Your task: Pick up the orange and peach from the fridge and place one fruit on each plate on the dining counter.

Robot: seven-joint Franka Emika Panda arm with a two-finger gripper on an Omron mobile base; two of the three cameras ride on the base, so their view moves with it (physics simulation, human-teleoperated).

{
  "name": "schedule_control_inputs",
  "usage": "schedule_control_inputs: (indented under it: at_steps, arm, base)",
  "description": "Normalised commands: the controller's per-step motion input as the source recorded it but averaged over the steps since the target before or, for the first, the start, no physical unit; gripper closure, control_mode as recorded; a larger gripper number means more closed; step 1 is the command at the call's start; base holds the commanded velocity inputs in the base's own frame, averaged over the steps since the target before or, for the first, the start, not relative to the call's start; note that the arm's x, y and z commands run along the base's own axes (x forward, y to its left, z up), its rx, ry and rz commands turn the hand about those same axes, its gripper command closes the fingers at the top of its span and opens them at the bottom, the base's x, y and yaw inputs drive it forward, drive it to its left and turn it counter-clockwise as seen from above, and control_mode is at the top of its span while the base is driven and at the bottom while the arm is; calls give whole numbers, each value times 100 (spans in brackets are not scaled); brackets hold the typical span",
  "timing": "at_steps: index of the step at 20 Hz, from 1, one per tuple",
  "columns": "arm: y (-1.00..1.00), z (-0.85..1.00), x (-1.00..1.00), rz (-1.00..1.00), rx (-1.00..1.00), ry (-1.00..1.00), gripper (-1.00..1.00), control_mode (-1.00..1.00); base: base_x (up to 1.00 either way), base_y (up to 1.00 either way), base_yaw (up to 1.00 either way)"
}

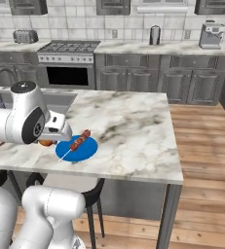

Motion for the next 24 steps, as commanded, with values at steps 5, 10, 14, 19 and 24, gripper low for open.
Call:
schedule_control_inputs:
  at_steps: [5, 10, 14, 19, 24]
  arm:
    - [0, 0, 43, 0, 0, 10, 100, -100]
    - [0, -11, 100, 0, 0, 17, 100, -100]
    - [-14, -99, 100, 0, 0, 6, 100, -100]
    - [-22, -98, 100, 0, 0, 19, 100, -100]
    - [-17, -77, 93, 0, 0, 17, 100, -100]
  base:
    - [2, 0, 0]
    - [0, 0, 0]
    - [0, 0, 0]
    - [0, 0, 0]
    - [0, 0, 0]
